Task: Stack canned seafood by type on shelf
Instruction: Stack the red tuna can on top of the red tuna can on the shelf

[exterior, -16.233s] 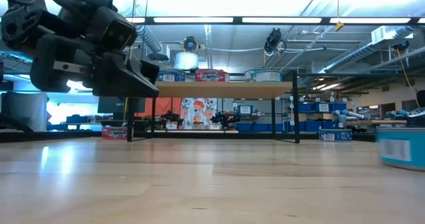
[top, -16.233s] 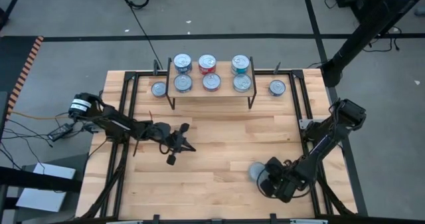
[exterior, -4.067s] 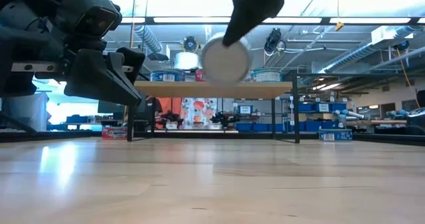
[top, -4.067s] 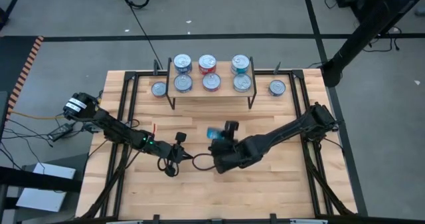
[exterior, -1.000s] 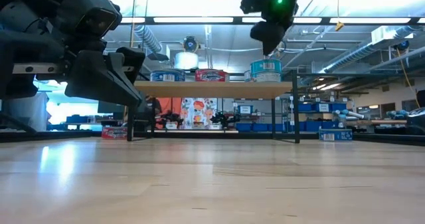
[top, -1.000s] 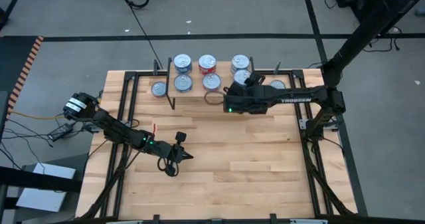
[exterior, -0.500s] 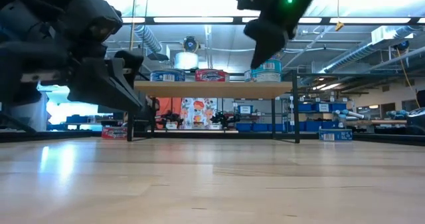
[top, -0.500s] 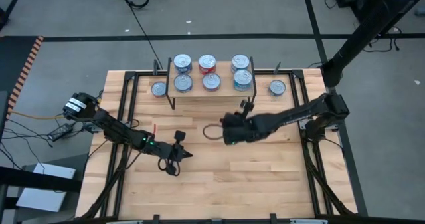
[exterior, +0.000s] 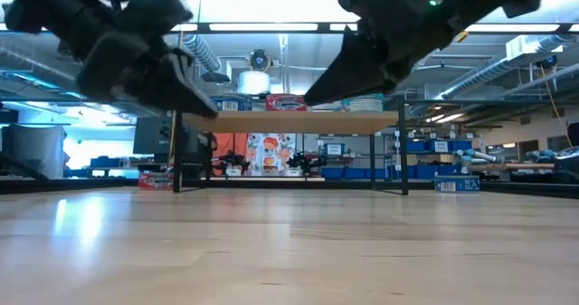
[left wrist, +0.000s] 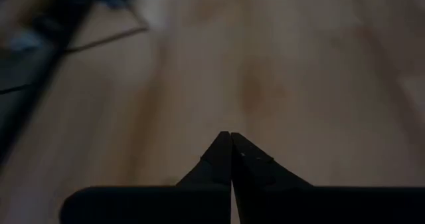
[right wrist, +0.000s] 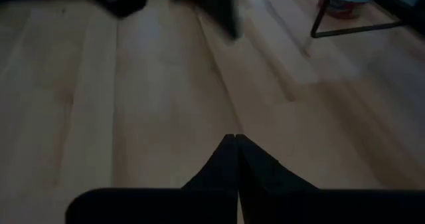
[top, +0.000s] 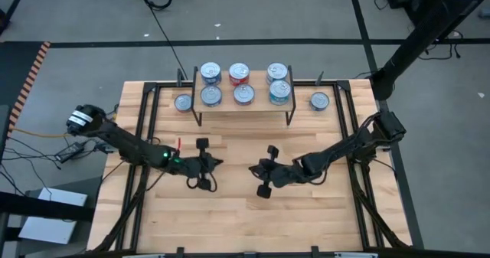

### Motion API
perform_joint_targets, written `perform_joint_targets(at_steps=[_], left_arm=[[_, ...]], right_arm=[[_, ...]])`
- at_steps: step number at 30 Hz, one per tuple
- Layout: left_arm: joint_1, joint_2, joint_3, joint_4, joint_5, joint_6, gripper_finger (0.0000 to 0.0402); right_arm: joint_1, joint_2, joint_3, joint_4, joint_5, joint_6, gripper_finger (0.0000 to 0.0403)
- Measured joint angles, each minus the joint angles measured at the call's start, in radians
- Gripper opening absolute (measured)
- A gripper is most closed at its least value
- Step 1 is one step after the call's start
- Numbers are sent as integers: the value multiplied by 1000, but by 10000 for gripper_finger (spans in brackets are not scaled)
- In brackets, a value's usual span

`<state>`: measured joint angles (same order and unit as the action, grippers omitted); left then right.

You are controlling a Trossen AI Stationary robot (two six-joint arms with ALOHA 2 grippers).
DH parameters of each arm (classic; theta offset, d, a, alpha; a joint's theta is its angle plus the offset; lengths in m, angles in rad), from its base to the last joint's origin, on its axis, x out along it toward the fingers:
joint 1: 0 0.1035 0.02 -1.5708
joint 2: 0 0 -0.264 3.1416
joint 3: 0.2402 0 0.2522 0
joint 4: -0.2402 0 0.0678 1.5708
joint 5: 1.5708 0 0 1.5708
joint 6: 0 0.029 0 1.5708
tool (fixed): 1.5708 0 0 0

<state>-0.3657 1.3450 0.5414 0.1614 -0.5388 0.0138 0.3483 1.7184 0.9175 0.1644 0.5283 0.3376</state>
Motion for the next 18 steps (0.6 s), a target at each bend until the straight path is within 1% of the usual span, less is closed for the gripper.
perform_joint_targets(at_steps=[2, 6, 10, 14, 18], left_arm=[[-1, -48, 4, -42, -74, -16, 3], [-9, -187, 0, -175, -233, -78, 3], [-9, -334, -33, -227, -342, -146, 3], [-7, -466, -57, -282, -503, -182, 2], [-4, -570, -71, -346, -638, -202, 2]], right_arm=[[12, 0, -10, -1, 4, 16, 4], [28, 0, -20, 1, 17, 54, 4], [39, 0, -23, 0, 53, 56, 4], [39, 0, -23, 7, 54, 60, 4], [39, 0, -23, 7, 55, 60, 4]])
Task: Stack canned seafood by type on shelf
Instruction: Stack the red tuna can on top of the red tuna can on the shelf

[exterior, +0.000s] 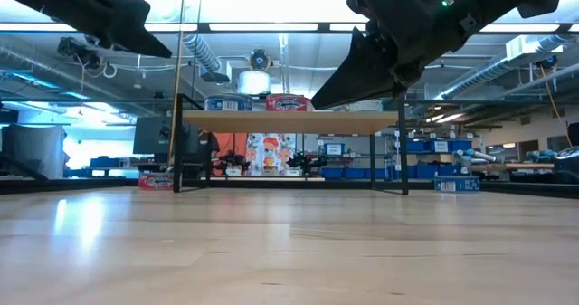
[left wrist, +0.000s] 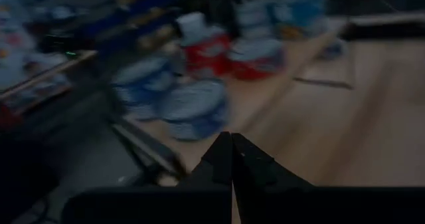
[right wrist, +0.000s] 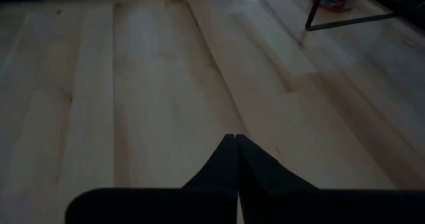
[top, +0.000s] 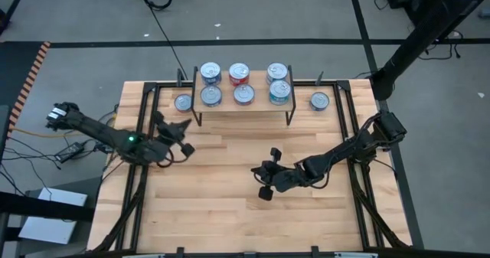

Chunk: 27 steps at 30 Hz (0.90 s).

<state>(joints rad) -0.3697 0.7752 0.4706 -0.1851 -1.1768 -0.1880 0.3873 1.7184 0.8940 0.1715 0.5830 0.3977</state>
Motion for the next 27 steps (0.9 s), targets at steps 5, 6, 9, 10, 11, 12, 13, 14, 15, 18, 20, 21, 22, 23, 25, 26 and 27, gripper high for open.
perform_joint_targets(at_steps=[5, 6, 9, 10, 11, 12, 13, 14, 15, 18, 20, 21, 22, 23, 25, 26, 27], left_arm=[[37, -107, 0, -80, -50, -22, 2], [51, -126, 0, -105, -50, -30, 2], [100, -165, 0, -184, -46, -57, 2], [117, -175, -2, -209, -31, -70, 2], [135, -185, -13, -210, -12, -76, 2], [152, -195, -29, -205, 8, -77, 2], [170, -206, -45, -200, 30, -75, 2], [190, -214, -61, -192, 50, -66, 2], [212, -219, -77, -173, 67, -52, 2], [280, -238, -116, -85, 139, 2, 2], [333, -242, -130, -20, 212, 35, 2], [360, -243, -134, -3, 252, 51, 2], [387, -243, -137, 9, 288, 52, 2], [412, -243, -137, 16, 322, 54, 2], [463, -236, -148, 41, 377, 57, 2], [487, -234, -154, 42, 404, 58, 2], [511, -231, -163, 46, 434, 58, 2]], right_arm=[[1, 0, 0, 0, 0, -3, 4], [1, 0, 0, 1, 0, -3, 4], [1, 0, 0, 10, 0, 0, 4], [1, 0, 0, 15, 0, 0, 4], [1, 0, 0, 18, 0, 0, 4], [1, 0, 0, 19, 0, 0, 4], [1, 0, 0, 19, 0, 0, 4], [1, 0, 0, 19, 0, 0, 4], [1, 0, 0, 19, 0, 0, 4], [1, 0, 0, 18, 0, 0, 5], [1, 0, 0, 19, 0, 0, 5], [1, 0, 0, 19, 0, 0, 5], [1, 0, 0, 18, 0, 0, 5], [1, 0, 0, 18, 0, 0, 5], [1, 0, 0, 19, 0, 0, 5], [1, 0, 0, 19, 0, 0, 5], [1, 0, 0, 19, 0, 0, 5]])
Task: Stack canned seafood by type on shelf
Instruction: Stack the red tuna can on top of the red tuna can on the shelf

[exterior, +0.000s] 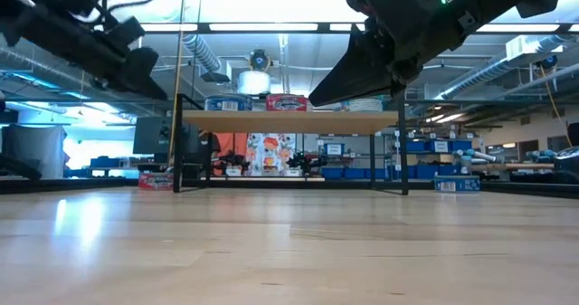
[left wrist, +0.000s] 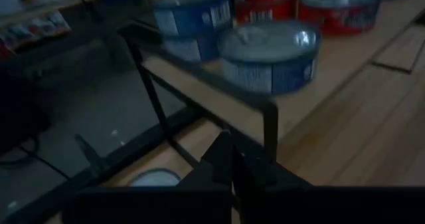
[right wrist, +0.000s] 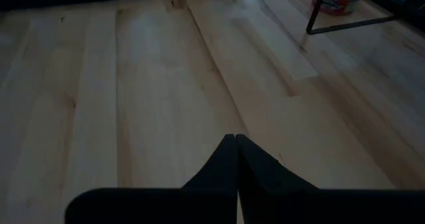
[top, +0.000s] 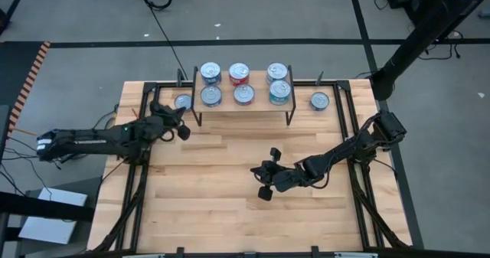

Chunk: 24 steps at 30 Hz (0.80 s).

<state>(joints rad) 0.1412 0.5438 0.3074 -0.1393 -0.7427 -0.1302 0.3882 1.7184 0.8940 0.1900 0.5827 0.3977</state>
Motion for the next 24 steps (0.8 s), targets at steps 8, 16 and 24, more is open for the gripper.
perform_joint_targets(at_steps=[8, 16, 24], left_arm=[[183, 8, -47, 43, 199, 22, 1], [308, 153, -50, 43, 231, 24, 0], [434, 338, -50, 152, 231, 23, 0]], right_arm=[[0, 0, 0, 0, 0, 0, 5], [0, 0, 0, 0, 0, 0, 5], [0, 0, 0, 0, 0, 0, 5]])
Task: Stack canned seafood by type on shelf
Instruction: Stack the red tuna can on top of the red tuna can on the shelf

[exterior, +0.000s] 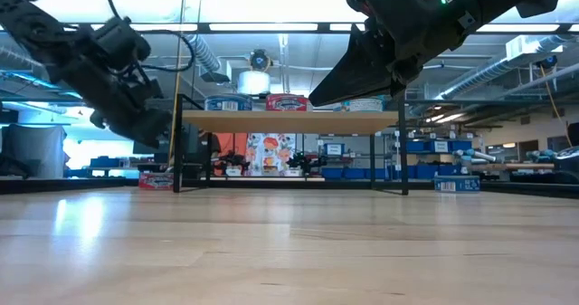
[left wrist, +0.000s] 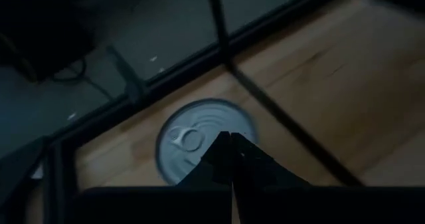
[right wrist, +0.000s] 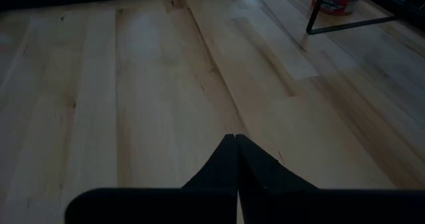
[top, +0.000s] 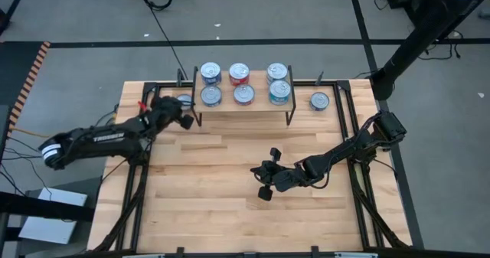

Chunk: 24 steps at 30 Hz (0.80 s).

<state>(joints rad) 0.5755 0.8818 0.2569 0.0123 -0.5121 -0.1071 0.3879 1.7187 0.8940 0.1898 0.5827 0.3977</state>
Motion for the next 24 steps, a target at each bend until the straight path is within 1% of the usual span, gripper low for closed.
perform_joint_targets(at_steps=[6, 17, 20, 24], left_arm=[[77, 96, 0, 34, 16, 24, 0], [133, 256, 0, 119, -2, 76, 0], [137, 271, 1, 102, -2, 89, 0], [137, 264, 13, 32, -2, 100, 0]], right_arm=[[0, 0, 0, 0, 0, 0, 5], [0, 0, 0, 4, 0, -4, 5], [0, 0, 0, 4, 0, -4, 5], [0, 0, 0, 4, 0, -6, 5]])
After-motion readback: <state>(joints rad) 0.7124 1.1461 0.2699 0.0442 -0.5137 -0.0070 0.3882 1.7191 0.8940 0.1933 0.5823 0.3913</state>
